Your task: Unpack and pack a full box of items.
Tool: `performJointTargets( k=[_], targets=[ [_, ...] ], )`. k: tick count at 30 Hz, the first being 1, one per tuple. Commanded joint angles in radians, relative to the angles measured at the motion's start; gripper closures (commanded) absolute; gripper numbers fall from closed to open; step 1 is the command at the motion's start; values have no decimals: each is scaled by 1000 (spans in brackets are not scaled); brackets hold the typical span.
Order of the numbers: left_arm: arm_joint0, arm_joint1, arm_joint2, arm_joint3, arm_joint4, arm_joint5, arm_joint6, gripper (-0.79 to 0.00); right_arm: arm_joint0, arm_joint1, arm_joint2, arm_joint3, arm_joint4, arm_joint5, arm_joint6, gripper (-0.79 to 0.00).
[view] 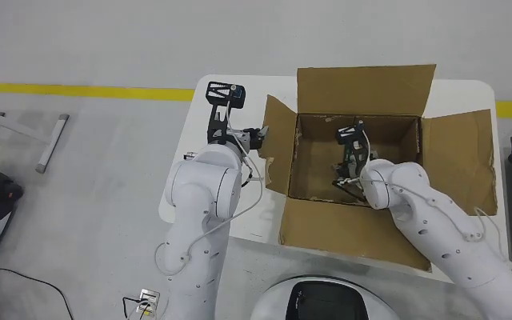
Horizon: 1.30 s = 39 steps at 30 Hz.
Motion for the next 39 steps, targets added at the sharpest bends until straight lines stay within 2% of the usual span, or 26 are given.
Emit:
performJointTargets(
  k=[1,3,4,6,7,12,18,20,31,37,39],
  targets=[
    [0,0,0,0,0,0,0,-785,9,-5,-4,15,0,4,4,-708],
    [0,0,0,0,0,0,0,-785,13,-9,-8,26,2,3,3,-696],
    [0,0,0,0,0,0,0,-785,14,-11,-9,32,2,2,3,-622],
    [0,0,0,0,0,0,0,-785,19,-14,-10,44,5,-2,3,-542],
    [0,0,0,0,0,0,0,-785,20,-16,-11,51,4,-3,3,-413],
    [0,0,0,0,0,0,0,-785,30,-25,-13,73,7,-11,5,-283],
    [0,0,0,0,0,0,0,-785,39,-34,-15,98,8,-23,14,-172],
    [0,0,0,0,0,0,0,-785,42,-36,-15,103,7,-26,17,0],
    [0,0,0,0,0,0,0,-785,-8,-31,52,-28,-35,-24,32,0],
    [0,0,0,0,0,0,0,-785,-72,-22,127,-161,-35,-27,5,0],
    [0,0,0,0,0,0,0,-785,-104,-20,169,-237,7,-29,-27,0]
  ],
)
